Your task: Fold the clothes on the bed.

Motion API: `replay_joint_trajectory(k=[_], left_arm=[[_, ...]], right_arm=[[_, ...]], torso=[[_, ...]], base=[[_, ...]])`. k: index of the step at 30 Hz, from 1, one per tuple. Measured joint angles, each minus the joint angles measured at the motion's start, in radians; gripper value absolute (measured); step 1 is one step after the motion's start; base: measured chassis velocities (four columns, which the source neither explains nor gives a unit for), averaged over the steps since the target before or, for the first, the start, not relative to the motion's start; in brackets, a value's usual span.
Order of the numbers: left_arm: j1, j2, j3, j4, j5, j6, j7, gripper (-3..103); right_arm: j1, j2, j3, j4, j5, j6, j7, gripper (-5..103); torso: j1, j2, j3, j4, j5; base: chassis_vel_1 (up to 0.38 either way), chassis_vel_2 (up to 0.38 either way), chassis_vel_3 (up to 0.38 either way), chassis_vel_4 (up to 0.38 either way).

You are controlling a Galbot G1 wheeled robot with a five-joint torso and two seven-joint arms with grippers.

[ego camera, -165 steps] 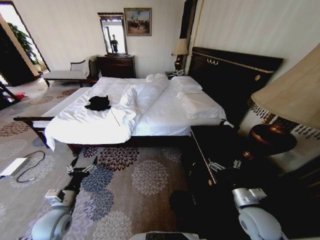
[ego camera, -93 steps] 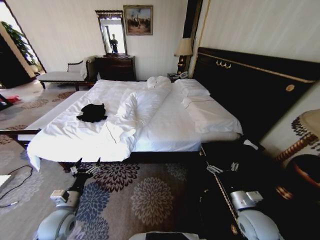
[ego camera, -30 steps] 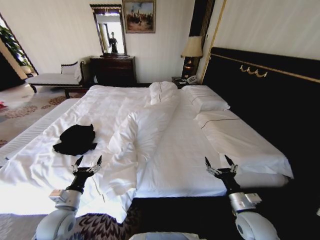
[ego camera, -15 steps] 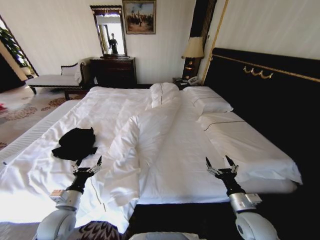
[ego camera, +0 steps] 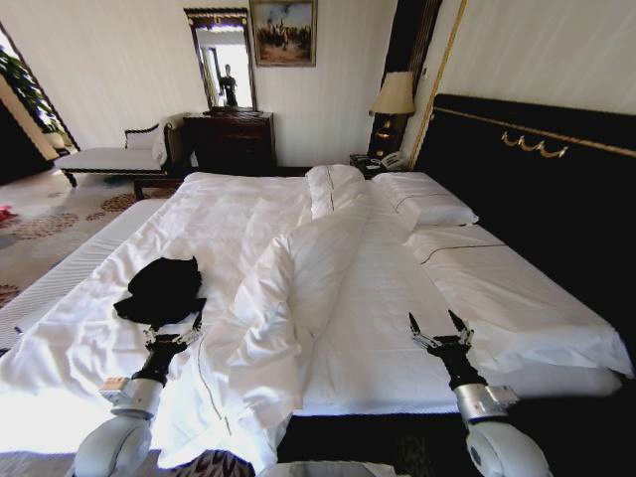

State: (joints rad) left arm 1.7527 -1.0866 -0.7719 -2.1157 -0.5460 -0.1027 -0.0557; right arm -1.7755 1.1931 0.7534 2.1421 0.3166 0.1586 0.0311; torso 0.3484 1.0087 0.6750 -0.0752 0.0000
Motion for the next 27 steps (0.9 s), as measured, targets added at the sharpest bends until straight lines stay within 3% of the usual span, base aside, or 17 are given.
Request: replay_joint_trajectory(k=[27], left_arm=[[0.017,-0.009,0.002,-0.004,0.0,-0.004,0.002,100]], right_arm=[[-0.009,0.009,-0.001,0.003,-0.006,0.007,0.007,100]], torso=[[0.0,0.0,0.0,0.0,0.0]], base=[[0.116,0.179,-0.117,-0.181]])
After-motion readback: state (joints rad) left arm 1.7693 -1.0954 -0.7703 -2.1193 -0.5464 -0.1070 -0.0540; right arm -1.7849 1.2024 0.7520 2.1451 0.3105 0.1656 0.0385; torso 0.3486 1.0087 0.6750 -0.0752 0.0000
